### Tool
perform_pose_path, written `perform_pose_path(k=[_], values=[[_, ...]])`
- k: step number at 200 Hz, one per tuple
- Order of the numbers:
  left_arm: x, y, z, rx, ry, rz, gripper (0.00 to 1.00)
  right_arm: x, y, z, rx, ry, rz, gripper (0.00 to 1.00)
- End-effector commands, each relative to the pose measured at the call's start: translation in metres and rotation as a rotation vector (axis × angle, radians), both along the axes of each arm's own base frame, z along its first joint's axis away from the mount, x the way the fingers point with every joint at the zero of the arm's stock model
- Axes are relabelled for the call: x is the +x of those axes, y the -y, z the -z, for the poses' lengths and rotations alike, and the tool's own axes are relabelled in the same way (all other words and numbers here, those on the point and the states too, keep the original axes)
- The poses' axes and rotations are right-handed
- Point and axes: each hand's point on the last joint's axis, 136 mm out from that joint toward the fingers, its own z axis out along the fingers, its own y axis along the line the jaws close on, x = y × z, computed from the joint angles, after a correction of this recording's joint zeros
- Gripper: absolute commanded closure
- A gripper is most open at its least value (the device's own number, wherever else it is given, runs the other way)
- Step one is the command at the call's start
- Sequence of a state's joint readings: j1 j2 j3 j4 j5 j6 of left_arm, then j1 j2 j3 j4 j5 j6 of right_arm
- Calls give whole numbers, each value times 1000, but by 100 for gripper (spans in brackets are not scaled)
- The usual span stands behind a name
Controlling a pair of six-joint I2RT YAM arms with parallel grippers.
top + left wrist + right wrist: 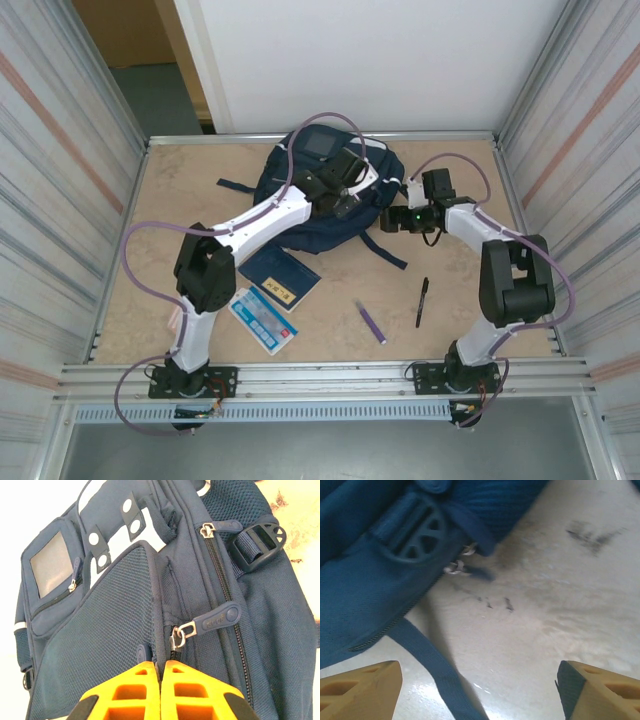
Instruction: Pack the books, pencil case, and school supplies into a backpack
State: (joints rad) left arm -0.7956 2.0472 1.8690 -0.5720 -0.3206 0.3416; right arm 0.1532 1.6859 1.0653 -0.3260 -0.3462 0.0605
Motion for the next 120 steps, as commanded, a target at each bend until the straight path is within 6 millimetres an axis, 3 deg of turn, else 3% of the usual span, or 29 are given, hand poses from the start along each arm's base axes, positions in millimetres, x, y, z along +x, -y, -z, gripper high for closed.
perform_pose_path(k=[1, 31, 62, 94, 120], values=[[0, 7, -71, -113, 141, 47, 100, -2, -17, 7, -11, 15, -186, 19], [-4, 6, -80, -141, 138, 67, 100, 10, -20, 10, -46, 23, -205, 21], [-1, -2, -79, -150, 122, 58, 100, 25, -22, 13, -13, 60, -272, 35], [-6, -5, -84, -194, 101, 70, 100, 34, -21, 13, 24, 25, -281, 35], [-8, -5, -87, -201, 116, 87, 100, 33, -44, 14, 18, 14, -383, 35]])
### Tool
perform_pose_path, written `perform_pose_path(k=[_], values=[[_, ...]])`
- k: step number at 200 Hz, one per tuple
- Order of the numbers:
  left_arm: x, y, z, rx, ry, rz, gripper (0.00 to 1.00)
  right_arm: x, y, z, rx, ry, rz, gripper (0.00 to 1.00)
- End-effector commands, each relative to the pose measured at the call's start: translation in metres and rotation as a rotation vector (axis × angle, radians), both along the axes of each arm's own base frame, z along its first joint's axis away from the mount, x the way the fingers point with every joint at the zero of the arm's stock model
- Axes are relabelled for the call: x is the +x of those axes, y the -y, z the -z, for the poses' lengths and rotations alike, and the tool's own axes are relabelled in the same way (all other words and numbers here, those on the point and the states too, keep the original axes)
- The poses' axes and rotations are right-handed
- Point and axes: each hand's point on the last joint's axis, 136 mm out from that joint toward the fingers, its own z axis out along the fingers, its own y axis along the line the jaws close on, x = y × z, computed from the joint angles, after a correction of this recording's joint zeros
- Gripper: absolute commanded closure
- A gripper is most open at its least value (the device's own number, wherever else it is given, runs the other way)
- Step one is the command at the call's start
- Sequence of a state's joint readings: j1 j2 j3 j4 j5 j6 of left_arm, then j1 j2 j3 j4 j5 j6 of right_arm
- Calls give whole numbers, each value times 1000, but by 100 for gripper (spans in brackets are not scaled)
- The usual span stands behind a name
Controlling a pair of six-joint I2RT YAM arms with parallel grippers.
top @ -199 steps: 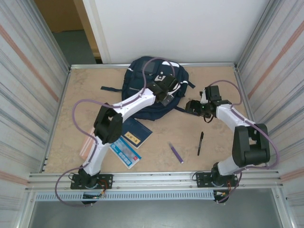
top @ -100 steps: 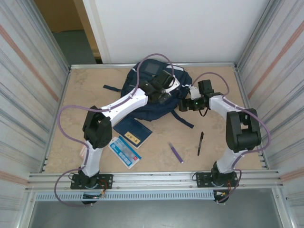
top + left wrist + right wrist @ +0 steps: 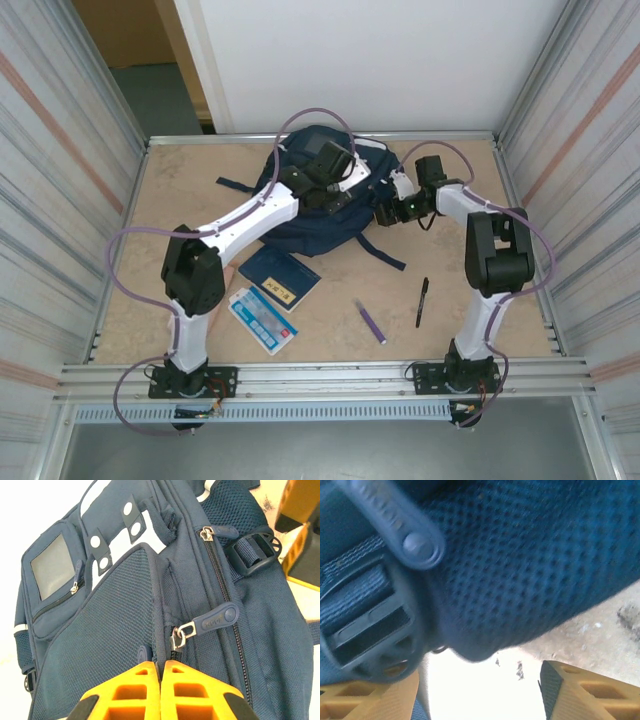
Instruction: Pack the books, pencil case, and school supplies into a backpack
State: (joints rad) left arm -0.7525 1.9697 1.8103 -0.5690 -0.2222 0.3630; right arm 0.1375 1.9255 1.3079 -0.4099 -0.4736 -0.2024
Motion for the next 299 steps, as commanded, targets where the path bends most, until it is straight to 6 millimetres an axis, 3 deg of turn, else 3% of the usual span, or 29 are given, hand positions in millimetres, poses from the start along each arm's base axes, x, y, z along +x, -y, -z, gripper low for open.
perform_pose_path(k=[1, 31, 44, 63, 106, 131, 179, 219, 238, 269, 299], values=[[-3, 10, -74, -152, 145, 41, 100, -8, -25, -1, 12, -12, -132, 35], [-3, 8, -77, -153, 154, 39, 100, -8, -34, 0, -70, 5, -123, 43], [-3, 7, -77, -152, 168, 39, 100, -6, -42, -15, 48, -29, -62, 49], [0, 3, -81, -153, 199, 30, 100, -3, -56, -31, 202, -9, -10, 50], [4, -12, -92, -200, 200, 1, 100, -11, -73, -18, 241, 73, -47, 53], [3, -15, -91, -187, 200, 15, 100, -14, -71, -9, 193, 85, -60, 63], [2, -17, -90, -156, 211, 34, 100, -22, -72, -18, 218, 168, -98, 84], [4, -21, -88, -142, 229, 19, 100, -35, -77, -25, 206, 206, -128, 89], [9, -22, -81, -139, 225, -3, 100, -45, -84, -24, 187, 183, -162, 96], [14, -19, -70, -141, 211, -21, 100, -57, -88, -25, 161, 178, -181, 95], [9, -19, -73, -154, 199, -11, 100, -50, -70, -28, 184, 184, -77, 73]])
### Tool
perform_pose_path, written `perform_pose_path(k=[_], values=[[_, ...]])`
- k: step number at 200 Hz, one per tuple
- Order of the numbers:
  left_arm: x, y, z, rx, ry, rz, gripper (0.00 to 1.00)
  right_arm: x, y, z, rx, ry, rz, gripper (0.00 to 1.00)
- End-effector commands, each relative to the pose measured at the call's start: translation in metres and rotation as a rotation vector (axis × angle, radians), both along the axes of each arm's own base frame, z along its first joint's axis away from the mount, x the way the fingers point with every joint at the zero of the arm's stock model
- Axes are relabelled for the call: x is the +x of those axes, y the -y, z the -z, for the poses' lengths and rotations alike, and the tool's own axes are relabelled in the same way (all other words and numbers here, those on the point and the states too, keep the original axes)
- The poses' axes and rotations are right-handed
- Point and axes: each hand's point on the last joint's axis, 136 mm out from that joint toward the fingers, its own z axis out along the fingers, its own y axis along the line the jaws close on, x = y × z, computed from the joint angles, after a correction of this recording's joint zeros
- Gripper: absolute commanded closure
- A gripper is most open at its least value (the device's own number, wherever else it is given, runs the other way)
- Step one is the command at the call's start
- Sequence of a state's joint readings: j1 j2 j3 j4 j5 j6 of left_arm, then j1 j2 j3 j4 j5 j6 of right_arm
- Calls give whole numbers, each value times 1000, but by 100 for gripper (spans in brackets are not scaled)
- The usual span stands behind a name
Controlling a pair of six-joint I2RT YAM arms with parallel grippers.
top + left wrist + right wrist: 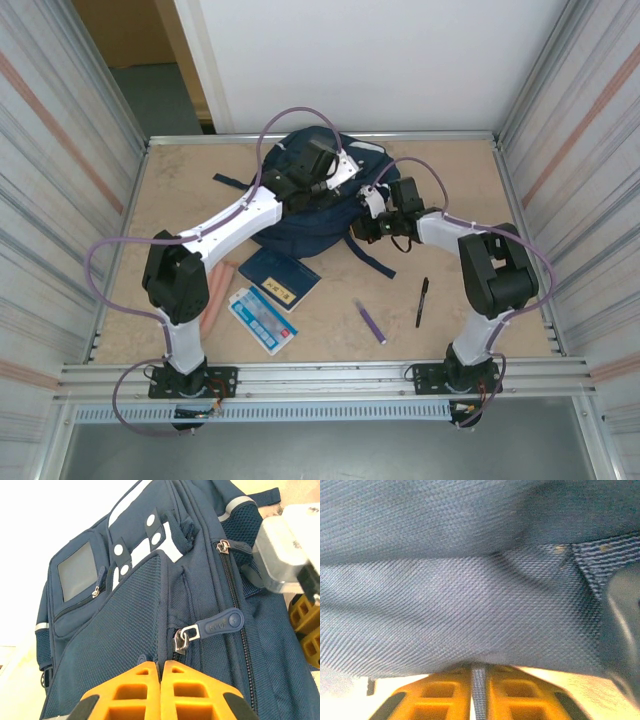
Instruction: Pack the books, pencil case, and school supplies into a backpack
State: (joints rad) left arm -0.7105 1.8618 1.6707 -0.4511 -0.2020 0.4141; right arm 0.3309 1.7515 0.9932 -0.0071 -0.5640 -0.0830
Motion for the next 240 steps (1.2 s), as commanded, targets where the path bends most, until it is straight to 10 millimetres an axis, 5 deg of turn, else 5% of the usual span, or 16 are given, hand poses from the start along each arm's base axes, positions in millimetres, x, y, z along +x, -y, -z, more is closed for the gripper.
perform_pose_path(k=[1, 17, 50, 152, 169, 196, 240], values=[[5, 4, -57, -121, 126, -16, 100, 4, 19, -9, 17, 10, 85, 71], [-2, 4, -59, -142, 106, 1, 100, 9, 31, 3, 40, -5, 142, 56], [-13, -3, -57, -136, 93, 5, 100, 11, 35, 28, 75, -44, 200, 45], [-31, -3, -59, -115, 35, 82, 100, 36, 19, 23, 63, 35, 117, 46], [-33, -5, -60, -99, 39, 89, 100, 32, 15, 18, 60, 61, 67, 53], [-30, -8, -60, -86, 49, 73, 100, 22, 9, 11, 89, 53, 5, 80], [-19, -6, -59, -102, 60, 30, 100, 1, 6, 12, 85, -9, -39, 94]])
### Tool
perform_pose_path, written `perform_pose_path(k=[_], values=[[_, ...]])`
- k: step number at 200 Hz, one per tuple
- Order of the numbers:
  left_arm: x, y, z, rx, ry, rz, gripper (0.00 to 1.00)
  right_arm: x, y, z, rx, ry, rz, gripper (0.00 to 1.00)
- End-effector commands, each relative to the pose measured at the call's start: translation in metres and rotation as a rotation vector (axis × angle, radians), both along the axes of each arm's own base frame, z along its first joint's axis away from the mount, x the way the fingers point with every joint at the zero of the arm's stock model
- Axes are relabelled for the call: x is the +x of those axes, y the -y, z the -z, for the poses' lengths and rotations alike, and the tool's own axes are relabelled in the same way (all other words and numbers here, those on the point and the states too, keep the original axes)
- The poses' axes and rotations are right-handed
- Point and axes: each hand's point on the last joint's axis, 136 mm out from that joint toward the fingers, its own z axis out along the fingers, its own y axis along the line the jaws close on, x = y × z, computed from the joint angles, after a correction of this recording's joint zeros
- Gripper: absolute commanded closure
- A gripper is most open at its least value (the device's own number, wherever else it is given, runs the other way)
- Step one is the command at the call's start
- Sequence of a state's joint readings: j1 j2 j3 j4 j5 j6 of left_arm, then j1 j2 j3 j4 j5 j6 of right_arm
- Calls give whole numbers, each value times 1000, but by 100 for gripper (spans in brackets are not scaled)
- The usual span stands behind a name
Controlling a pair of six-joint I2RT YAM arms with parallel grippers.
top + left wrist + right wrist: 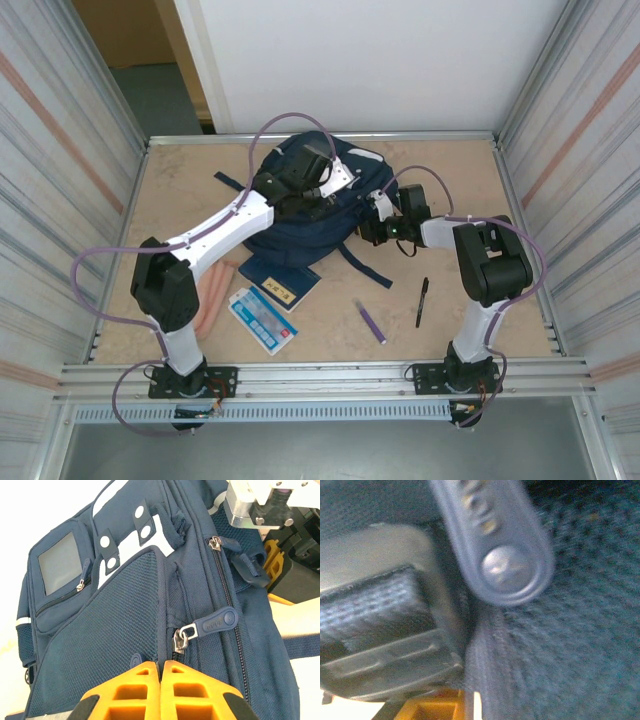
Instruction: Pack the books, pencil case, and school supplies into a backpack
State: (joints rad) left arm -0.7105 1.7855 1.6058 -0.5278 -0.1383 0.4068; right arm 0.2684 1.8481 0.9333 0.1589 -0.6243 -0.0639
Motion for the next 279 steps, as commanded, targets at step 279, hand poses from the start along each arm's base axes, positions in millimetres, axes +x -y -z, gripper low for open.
perform_pose_path(k=[279], values=[[49, 92, 28, -209, -22, -72, 96, -94, -51, -20, 64, -109, -169, 100]])
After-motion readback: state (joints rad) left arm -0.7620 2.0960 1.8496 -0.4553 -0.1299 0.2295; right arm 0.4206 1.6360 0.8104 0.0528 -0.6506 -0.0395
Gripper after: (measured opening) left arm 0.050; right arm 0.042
